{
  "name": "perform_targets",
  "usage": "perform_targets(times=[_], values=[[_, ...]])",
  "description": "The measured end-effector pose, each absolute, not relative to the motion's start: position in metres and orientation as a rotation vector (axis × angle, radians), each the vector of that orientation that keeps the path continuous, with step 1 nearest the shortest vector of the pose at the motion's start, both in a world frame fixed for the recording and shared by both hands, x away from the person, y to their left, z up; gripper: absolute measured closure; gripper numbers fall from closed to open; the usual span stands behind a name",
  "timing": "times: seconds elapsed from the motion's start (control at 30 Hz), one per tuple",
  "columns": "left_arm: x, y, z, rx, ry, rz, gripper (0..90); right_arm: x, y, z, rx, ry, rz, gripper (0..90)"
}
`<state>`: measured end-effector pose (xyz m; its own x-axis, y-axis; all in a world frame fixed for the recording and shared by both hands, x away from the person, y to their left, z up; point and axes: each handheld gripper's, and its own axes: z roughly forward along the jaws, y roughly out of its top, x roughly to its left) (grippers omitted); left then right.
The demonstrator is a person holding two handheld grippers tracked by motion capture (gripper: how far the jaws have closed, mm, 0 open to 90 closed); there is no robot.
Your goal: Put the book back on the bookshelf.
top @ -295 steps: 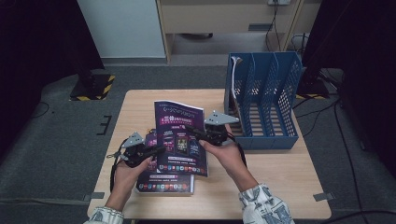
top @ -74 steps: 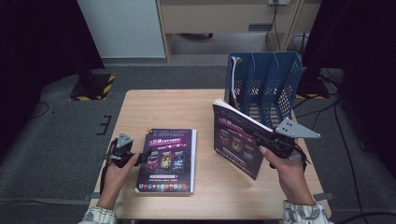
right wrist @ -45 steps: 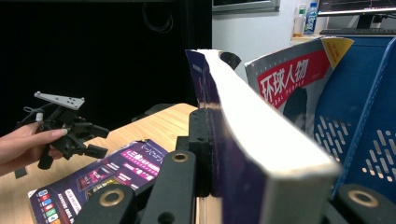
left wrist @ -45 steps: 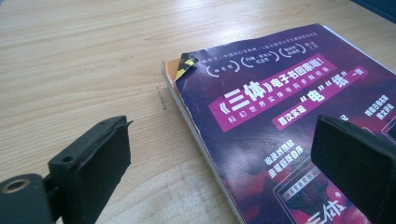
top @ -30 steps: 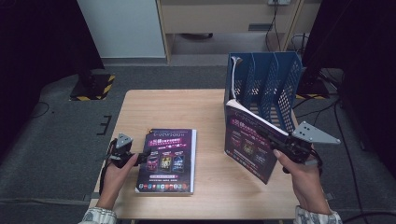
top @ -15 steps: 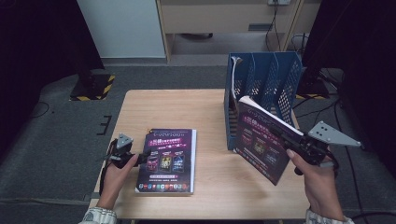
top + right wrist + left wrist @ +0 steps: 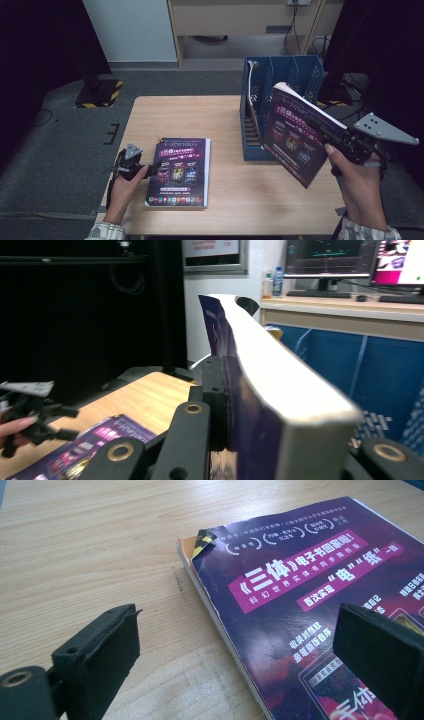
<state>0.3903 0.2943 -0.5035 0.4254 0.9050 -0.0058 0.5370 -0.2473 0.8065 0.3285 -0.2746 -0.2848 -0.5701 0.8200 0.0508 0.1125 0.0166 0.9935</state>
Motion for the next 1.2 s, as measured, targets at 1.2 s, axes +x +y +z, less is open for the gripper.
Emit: perform_targets(times=[1.2], values=[[0.390,0.294,-0.502,1.900,1.219,0.611,4.7,0.457,-0.250,-0.278,1.178,1.551,1.275,82.6]])
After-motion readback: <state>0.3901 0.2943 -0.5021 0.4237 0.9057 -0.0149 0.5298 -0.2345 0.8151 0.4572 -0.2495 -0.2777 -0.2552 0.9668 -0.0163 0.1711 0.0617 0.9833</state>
